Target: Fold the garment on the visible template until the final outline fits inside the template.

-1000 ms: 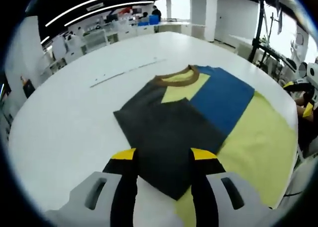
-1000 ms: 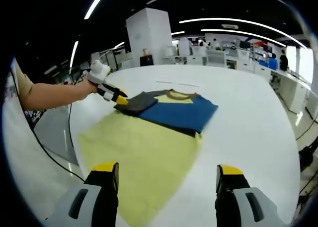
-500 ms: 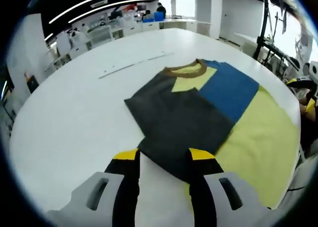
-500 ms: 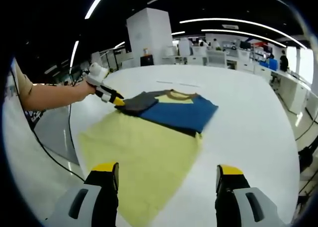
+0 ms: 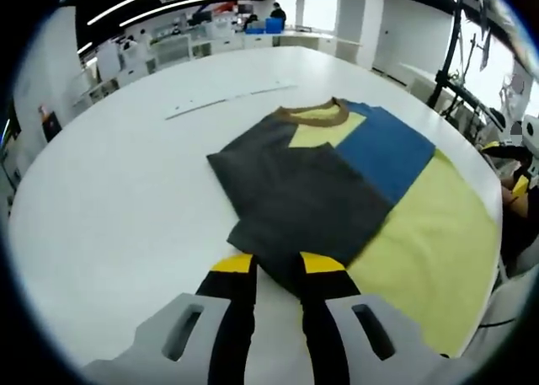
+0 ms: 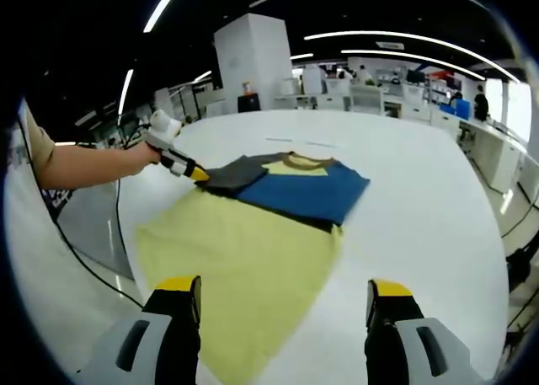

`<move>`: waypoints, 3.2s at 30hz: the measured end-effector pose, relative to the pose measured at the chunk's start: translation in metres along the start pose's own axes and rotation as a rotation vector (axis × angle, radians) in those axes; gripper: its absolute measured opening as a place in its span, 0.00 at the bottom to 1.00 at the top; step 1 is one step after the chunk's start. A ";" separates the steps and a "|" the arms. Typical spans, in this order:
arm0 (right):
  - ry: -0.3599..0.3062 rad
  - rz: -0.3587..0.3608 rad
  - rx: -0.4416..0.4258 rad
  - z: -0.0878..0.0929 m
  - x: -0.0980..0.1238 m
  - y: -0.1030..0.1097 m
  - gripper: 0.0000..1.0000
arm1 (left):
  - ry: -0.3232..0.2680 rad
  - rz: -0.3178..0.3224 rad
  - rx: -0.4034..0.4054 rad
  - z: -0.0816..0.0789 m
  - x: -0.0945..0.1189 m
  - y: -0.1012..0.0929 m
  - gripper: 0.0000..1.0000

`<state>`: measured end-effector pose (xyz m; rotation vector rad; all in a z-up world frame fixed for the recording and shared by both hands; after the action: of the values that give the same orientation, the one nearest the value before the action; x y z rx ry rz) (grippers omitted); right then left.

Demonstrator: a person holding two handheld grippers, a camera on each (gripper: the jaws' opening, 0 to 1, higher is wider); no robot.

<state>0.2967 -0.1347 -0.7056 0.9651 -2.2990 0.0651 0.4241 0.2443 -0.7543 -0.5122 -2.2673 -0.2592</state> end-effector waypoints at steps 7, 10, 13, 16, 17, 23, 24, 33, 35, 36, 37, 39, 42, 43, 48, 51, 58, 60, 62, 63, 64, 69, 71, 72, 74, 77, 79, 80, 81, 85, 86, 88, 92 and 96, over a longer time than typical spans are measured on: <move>0.004 -0.002 -0.002 0.002 -0.001 0.001 0.79 | -0.004 0.015 -0.005 0.000 0.003 -0.001 0.07; 0.003 -0.004 0.000 0.001 -0.002 0.002 0.79 | -0.007 0.017 -0.012 -0.001 0.004 -0.001 0.05; 0.001 -0.005 0.002 0.000 -0.003 0.002 0.79 | -0.013 0.025 -0.019 -0.004 0.006 -0.002 0.02; 0.000 -0.005 0.003 0.000 -0.002 0.002 0.79 | -0.015 0.028 -0.025 -0.006 0.006 -0.003 0.01; 0.000 -0.005 0.004 -0.001 -0.002 0.002 0.79 | -0.018 0.031 -0.026 -0.007 0.006 -0.003 0.01; -0.004 -0.002 0.002 -0.001 -0.001 0.001 0.79 | -0.043 0.032 -0.045 -0.016 0.014 -0.005 0.01; -0.004 -0.002 0.000 0.000 -0.001 0.001 0.79 | -0.048 0.032 -0.050 -0.018 0.015 -0.005 0.01; -0.005 -0.003 -0.001 0.001 -0.001 0.001 0.79 | -0.093 0.040 -0.072 -0.039 0.023 -0.008 0.01; -0.004 -0.004 -0.001 0.001 -0.001 0.002 0.79 | -0.099 0.044 -0.075 -0.043 0.024 -0.009 0.01; -0.004 -0.004 0.001 0.001 -0.001 0.001 0.79 | -0.102 0.046 -0.076 -0.045 0.024 -0.010 0.01; -0.004 -0.004 0.001 0.001 -0.001 0.001 0.79 | -0.107 0.049 -0.077 -0.048 0.025 -0.011 0.01; -0.007 -0.005 -0.001 0.001 -0.001 0.002 0.79 | -0.118 0.053 -0.079 -0.054 0.026 -0.012 0.01; -0.005 -0.004 -0.001 0.002 0.000 0.001 0.79 | -0.134 0.063 -0.085 -0.063 0.026 -0.017 0.01; -0.005 -0.005 -0.002 0.002 0.000 0.001 0.79 | -0.140 0.069 -0.088 -0.067 0.027 -0.019 0.01; -0.008 -0.003 -0.009 0.003 0.002 0.000 0.79 | -0.159 0.091 -0.101 -0.078 0.028 -0.033 0.00; -0.011 -0.002 -0.007 0.003 0.004 -0.001 0.79 | -0.172 0.118 -0.111 -0.086 0.027 -0.045 0.00; -0.014 -0.003 -0.009 0.003 0.005 -0.002 0.79 | -0.185 0.153 -0.130 -0.103 0.026 -0.064 0.00; -0.014 -0.003 -0.009 0.003 0.006 -0.002 0.79 | -0.190 0.165 -0.130 -0.108 0.026 -0.068 0.00; -0.014 -0.003 -0.011 0.004 0.006 -0.003 0.79 | -0.195 0.171 -0.133 -0.113 0.026 -0.072 0.00; -0.015 -0.002 -0.012 0.005 0.006 -0.003 0.79 | -0.196 0.176 -0.136 -0.116 0.025 -0.075 0.00; -0.014 -0.002 -0.012 0.005 0.006 -0.004 0.79 | -0.197 0.180 -0.138 -0.118 0.025 -0.077 0.00; -0.015 -0.002 -0.016 0.007 0.007 -0.004 0.79 | -0.211 0.200 -0.145 -0.132 0.024 -0.086 0.00; -0.016 -0.002 -0.019 0.008 0.007 -0.004 0.79 | -0.215 0.204 -0.151 -0.138 0.023 -0.090 0.00; -0.015 -0.001 -0.020 0.009 0.008 -0.004 0.79 | -0.216 0.205 -0.154 -0.140 0.022 -0.091 0.00; -0.013 -0.001 -0.022 0.011 0.008 -0.005 0.79 | -0.220 0.208 -0.159 -0.145 0.020 -0.095 0.00; -0.014 0.002 -0.026 0.013 0.009 -0.006 0.79 | -0.223 0.214 -0.166 -0.152 0.017 -0.100 0.00; -0.016 0.002 -0.029 0.013 0.010 -0.006 0.79 | -0.223 0.220 -0.170 -0.155 0.015 -0.105 0.00; -0.017 0.003 -0.029 0.014 0.011 -0.007 0.79 | -0.221 0.223 -0.170 -0.156 0.014 -0.107 0.00; -0.017 0.003 -0.029 0.014 0.011 -0.007 0.79 | -0.221 0.226 -0.171 -0.157 0.013 -0.109 0.00; -0.017 0.005 -0.033 0.015 0.013 -0.009 0.79 | -0.214 0.237 -0.176 -0.162 0.006 -0.117 0.00; -0.017 0.005 -0.033 0.016 0.013 -0.009 0.79 | -0.214 0.241 -0.173 -0.163 0.006 -0.119 0.00; -0.018 0.003 -0.033 0.016 0.013 -0.009 0.79 | -0.214 0.248 -0.169 -0.165 0.005 -0.122 0.00; -0.023 0.001 -0.032 0.014 0.014 -0.009 0.79 | -0.209 0.250 -0.167 -0.167 0.002 -0.127 0.00; -0.024 0.000 -0.031 0.014 0.015 -0.010 0.79 | -0.205 0.254 -0.157 -0.171 -0.001 -0.132 0.00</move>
<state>0.2878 -0.1554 -0.7103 0.9554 -2.3148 0.0178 0.4789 0.0676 -0.6434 -0.9387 -2.3584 -0.2674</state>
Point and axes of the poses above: the point that each gripper's makers call its tool centre point, and the gripper's own axes: x roughly backward along the fingers, y roughly to its left, z roughly out of its underside, the point moved 4 cm from there along x, roughly backward along the fingers, and after that the axes turned 4 degrees about -z, right-handed, at the moved point
